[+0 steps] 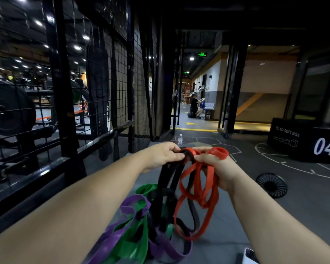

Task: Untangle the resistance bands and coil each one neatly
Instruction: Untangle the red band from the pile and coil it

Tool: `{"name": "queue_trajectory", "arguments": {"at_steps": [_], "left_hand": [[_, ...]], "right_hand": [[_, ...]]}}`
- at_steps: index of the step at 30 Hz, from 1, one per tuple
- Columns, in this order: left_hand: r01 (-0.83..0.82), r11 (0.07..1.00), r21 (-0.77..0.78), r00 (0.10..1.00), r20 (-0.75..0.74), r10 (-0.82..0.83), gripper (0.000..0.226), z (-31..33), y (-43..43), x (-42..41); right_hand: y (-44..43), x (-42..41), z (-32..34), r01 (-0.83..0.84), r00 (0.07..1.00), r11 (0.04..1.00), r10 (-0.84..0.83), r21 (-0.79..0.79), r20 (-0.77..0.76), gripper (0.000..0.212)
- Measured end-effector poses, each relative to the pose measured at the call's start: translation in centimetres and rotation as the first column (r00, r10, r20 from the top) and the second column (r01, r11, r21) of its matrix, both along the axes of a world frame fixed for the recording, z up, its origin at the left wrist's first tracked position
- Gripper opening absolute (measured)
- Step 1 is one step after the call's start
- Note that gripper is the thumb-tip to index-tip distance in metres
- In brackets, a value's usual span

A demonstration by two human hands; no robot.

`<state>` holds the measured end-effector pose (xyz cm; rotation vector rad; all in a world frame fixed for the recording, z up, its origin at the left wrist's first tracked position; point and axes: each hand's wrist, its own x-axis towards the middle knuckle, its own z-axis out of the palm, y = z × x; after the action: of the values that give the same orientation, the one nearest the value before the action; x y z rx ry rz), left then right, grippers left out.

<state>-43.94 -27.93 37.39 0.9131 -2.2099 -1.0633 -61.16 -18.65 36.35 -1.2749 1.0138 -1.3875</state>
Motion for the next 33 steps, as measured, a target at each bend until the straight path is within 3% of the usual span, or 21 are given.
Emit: {"name": "queue_trajectory", "arguments": {"at_steps": [4,7,11,15,17,20,21,23,26,29,33], "left_hand": [[-0.021,0.999,-0.031,0.999,-0.027,0.021,0.017,2.3,0.0,1.2],[0.022,0.989,0.144,0.989,-0.150,0.000,0.011,4.1,0.2,2.0],[0.057,0.985,0.166,0.986,-0.165,-0.029,0.011,5.4,0.5,2.4],[0.089,0.988,0.126,0.970,-0.236,-0.057,0.025,6.1,0.8,2.1],[0.127,0.989,0.077,0.970,-0.220,-0.107,0.031,6.5,1.0,1.7],[0.144,0.990,-0.010,0.976,-0.161,-0.144,0.034,7.2,1.3,1.4],[0.139,0.990,-0.039,0.980,-0.140,-0.143,0.033,7.4,1.4,1.3],[0.131,0.988,-0.083,0.986,-0.094,-0.139,0.039,7.9,1.6,1.1],[0.116,0.988,-0.102,0.993,0.015,-0.115,0.065,8.2,1.5,0.9],[0.057,0.984,-0.169,0.987,0.155,-0.031,0.070,8.3,1.2,1.4],[0.015,0.963,-0.270,0.972,0.228,0.049,0.051,8.2,0.5,2.5]], "right_hand": [[-0.1,-1.1,0.3,0.214,0.965,0.977,-0.213,-0.010,-0.156,0.028],[0.0,-1.3,0.5,0.292,0.921,0.955,-0.294,-0.049,-0.255,0.022],[-0.7,-1.7,0.5,0.282,0.926,0.958,-0.287,-0.059,-0.246,0.020],[-1.0,-1.3,0.3,0.106,0.960,0.993,-0.115,-0.047,-0.255,0.021],[-0.9,-0.6,0.5,0.086,0.929,0.994,-0.105,-0.068,-0.356,0.037],[-1.4,-0.2,1.0,0.219,0.830,0.968,-0.252,-0.126,-0.498,0.050],[-1.5,-0.2,1.1,0.228,0.837,0.965,-0.261,-0.127,-0.481,0.044],[-1.6,-0.1,1.2,0.180,0.932,0.981,-0.194,-0.075,-0.306,0.024],[-1.2,0.2,1.6,0.106,0.994,0.994,-0.106,0.033,-0.019,0.024],[-1.4,0.0,1.8,0.192,0.981,0.978,-0.195,0.077,0.025,0.028],[-1.6,-0.6,1.9,0.287,0.958,0.951,-0.286,0.118,-0.023,0.032]]}}
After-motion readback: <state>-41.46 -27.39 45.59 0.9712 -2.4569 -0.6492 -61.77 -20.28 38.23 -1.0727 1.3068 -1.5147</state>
